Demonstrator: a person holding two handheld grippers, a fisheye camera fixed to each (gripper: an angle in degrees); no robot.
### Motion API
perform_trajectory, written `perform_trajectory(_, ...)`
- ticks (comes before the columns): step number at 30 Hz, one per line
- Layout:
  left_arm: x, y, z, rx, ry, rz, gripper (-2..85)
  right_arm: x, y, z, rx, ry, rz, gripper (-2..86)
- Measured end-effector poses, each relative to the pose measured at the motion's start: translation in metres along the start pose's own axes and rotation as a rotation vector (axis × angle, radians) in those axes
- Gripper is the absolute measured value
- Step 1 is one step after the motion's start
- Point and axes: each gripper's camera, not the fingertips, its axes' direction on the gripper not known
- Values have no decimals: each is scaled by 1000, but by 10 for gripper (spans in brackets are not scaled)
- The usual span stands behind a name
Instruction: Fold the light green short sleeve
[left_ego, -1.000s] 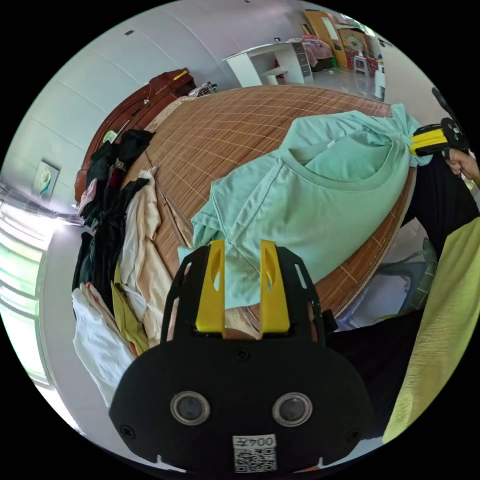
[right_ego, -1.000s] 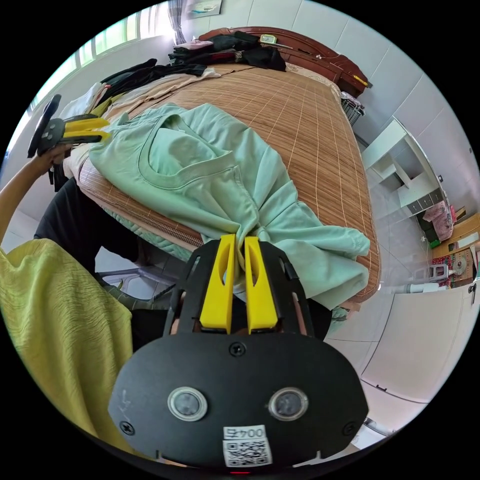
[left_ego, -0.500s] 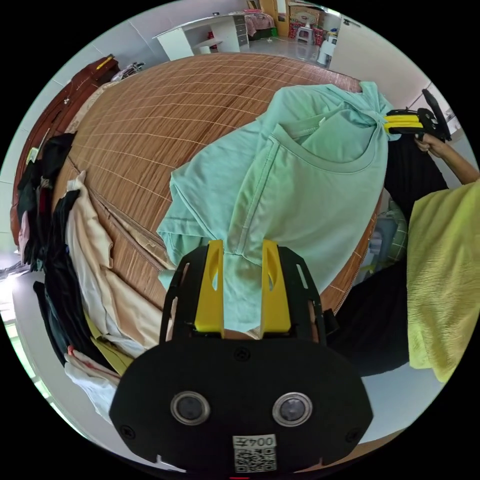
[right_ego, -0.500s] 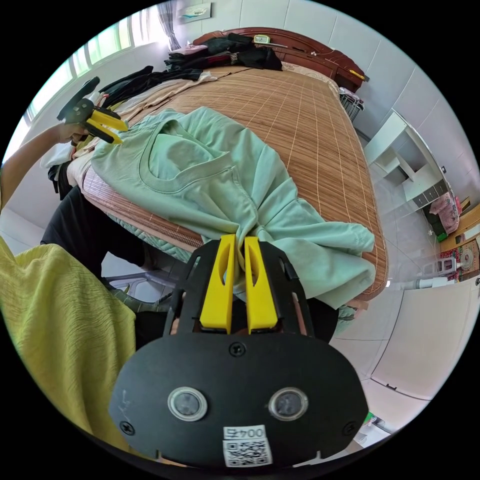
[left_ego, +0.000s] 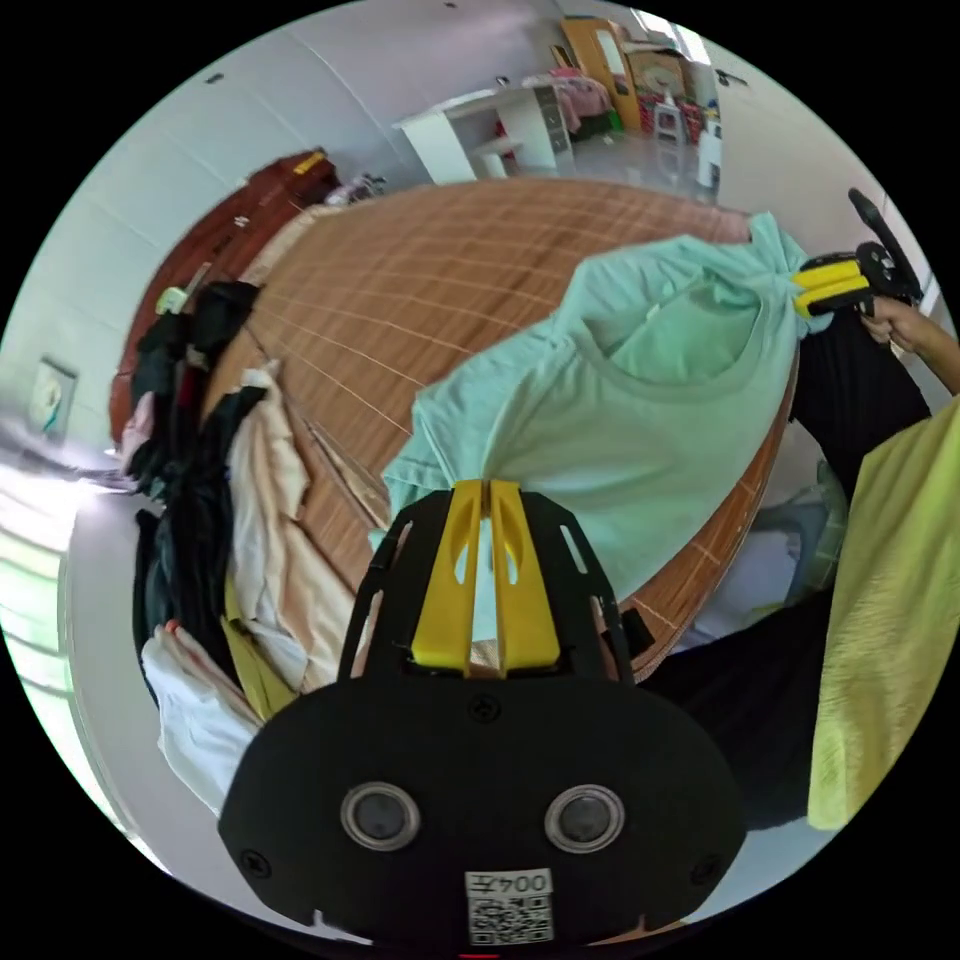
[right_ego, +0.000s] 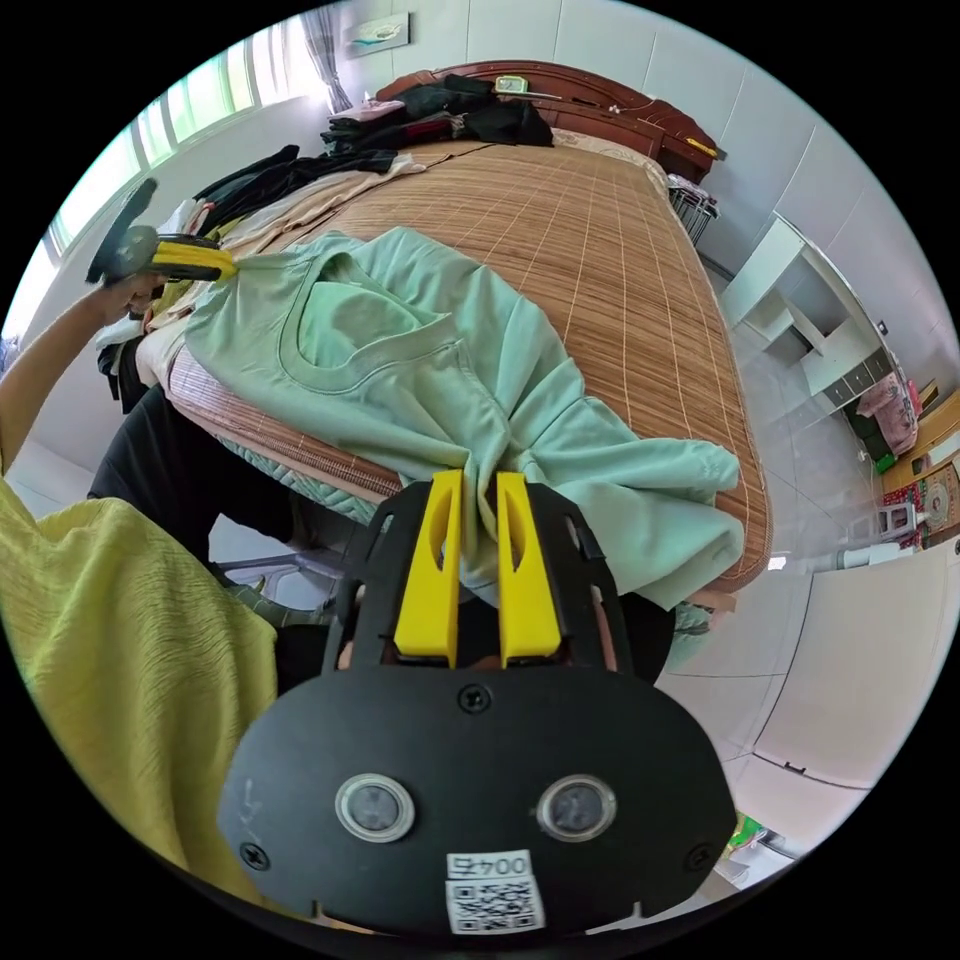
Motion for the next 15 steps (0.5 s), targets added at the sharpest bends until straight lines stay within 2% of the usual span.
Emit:
perform_trajectory(4, 30, 34, -48, 125, -55, -133, 17, 45, 28, -20, 98, -76, 88, 103)
perform_trajectory(8, 68, 72, -75, 195, -94, -273, 16, 87, 34, -15, 99, -166, 103, 109)
perform_trajectory(15, 117, 106, -100, 221, -198, -252, 14, 141, 26, 20, 6, -267, -23, 109)
